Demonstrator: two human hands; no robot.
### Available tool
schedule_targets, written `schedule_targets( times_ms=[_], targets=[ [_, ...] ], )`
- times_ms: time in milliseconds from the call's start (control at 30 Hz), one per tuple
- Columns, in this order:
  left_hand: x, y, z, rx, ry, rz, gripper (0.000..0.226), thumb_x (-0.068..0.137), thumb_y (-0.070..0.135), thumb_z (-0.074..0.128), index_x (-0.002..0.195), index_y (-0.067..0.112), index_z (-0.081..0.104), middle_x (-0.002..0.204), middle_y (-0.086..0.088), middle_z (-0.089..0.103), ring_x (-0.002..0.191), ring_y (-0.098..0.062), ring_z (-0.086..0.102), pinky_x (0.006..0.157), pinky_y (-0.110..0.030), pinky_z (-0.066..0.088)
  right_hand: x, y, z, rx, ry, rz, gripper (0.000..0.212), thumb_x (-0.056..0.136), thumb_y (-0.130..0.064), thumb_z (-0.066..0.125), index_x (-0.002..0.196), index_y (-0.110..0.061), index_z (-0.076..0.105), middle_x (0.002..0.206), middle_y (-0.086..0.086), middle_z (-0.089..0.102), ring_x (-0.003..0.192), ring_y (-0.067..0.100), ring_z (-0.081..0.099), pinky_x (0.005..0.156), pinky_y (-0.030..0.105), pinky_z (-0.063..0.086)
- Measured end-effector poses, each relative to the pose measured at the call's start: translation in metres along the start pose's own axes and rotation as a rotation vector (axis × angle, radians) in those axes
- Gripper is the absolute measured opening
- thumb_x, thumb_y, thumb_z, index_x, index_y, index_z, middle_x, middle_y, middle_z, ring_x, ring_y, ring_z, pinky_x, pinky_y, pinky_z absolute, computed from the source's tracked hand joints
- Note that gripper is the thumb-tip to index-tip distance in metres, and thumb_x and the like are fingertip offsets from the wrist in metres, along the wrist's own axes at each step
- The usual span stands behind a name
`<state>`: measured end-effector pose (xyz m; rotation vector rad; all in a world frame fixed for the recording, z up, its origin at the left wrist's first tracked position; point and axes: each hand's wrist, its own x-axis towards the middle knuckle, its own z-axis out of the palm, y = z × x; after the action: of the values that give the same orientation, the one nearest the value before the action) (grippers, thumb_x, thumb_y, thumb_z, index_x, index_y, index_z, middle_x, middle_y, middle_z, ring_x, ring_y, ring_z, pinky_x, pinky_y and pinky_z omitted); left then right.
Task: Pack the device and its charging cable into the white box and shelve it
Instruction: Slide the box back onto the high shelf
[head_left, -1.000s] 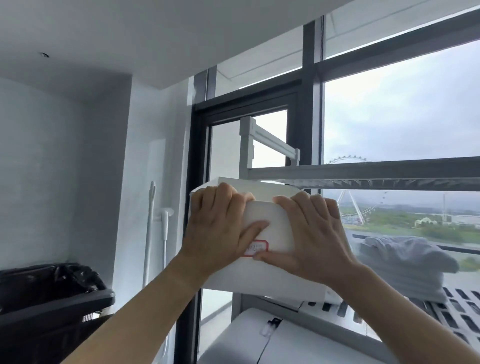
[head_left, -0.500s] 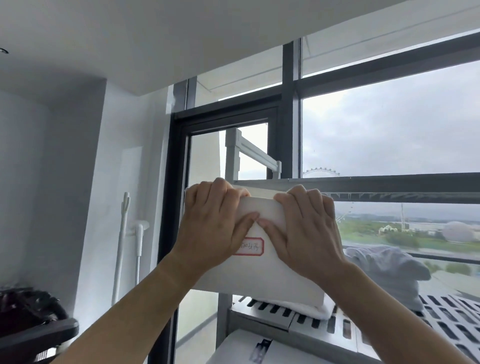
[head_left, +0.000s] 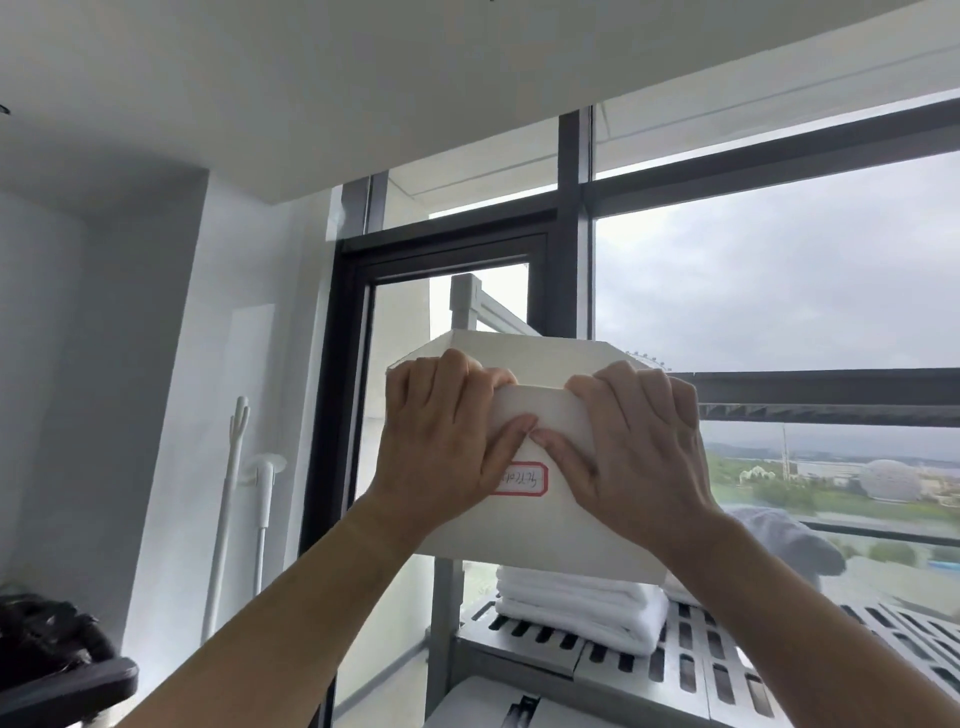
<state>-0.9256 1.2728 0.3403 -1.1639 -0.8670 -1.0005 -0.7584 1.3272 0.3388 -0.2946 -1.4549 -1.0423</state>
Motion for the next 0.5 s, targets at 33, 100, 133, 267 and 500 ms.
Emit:
schedule_targets(
  times_ms=[33, 100, 133, 267, 500],
  targets=[
    [0.002, 0.002, 0.003, -0.01, 0.01, -0.007, 0.034, 0.09, 0.047, 0.037, 0.097, 0.015, 0.046, 0.087, -0.013, 0.059, 0.086, -0.021, 0.04, 0.081, -0.036, 0.031, 0.0, 0.004, -0.001, -0.01, -0.001, -0.006, 0.036, 0.089, -0.045, 0.046, 0.094, -0.011, 0.056, 0.085, 0.007, 0.058, 0.079, 0.021, 0.04, 0.074, 0.034, 0.031],
    [0.002, 0.003, 0.008, -0.028, 0.031, -0.01, 0.035, 0.091, 0.048, 0.035, 0.097, 0.015, 0.046, 0.087, -0.014, 0.059, 0.085, -0.021, 0.04, 0.081, -0.036, 0.032, 0.002, 0.007, -0.001, -0.021, 0.002, -0.011, 0.035, 0.088, -0.045, 0.047, 0.094, -0.011, 0.056, 0.085, 0.007, 0.058, 0.079, 0.021, 0.04, 0.074, 0.034, 0.031],
    [0.002, 0.002, 0.01, -0.04, 0.04, -0.015, 0.036, 0.091, 0.048, 0.034, 0.097, 0.015, 0.046, 0.087, -0.014, 0.059, 0.086, -0.021, 0.04, 0.081, -0.037, 0.032, 0.004, 0.007, -0.001, -0.026, 0.002, -0.019, 0.035, 0.088, -0.045, 0.047, 0.094, -0.011, 0.057, 0.085, 0.007, 0.058, 0.079, 0.021, 0.039, 0.074, 0.034, 0.03],
    [-0.003, -0.008, 0.012, -0.065, 0.058, -0.076, 0.036, 0.09, 0.049, 0.035, 0.098, 0.015, 0.046, 0.088, -0.015, 0.059, 0.088, -0.022, 0.041, 0.083, -0.037, 0.031, 0.013, 0.002, 0.005, -0.013, -0.018, -0.078, 0.036, 0.089, -0.045, 0.045, 0.095, -0.011, 0.056, 0.087, 0.007, 0.058, 0.079, 0.02, 0.038, 0.073, 0.034, 0.029],
    [-0.002, -0.009, 0.013, -0.064, 0.079, -0.052, 0.036, 0.091, 0.049, 0.033, 0.097, 0.016, 0.046, 0.087, -0.015, 0.059, 0.088, -0.021, 0.041, 0.083, -0.036, 0.031, 0.012, 0.001, 0.004, -0.017, -0.002, -0.064, 0.035, 0.089, -0.045, 0.046, 0.095, -0.012, 0.056, 0.087, 0.006, 0.058, 0.079, 0.02, 0.038, 0.074, 0.033, 0.028]
  ],
)
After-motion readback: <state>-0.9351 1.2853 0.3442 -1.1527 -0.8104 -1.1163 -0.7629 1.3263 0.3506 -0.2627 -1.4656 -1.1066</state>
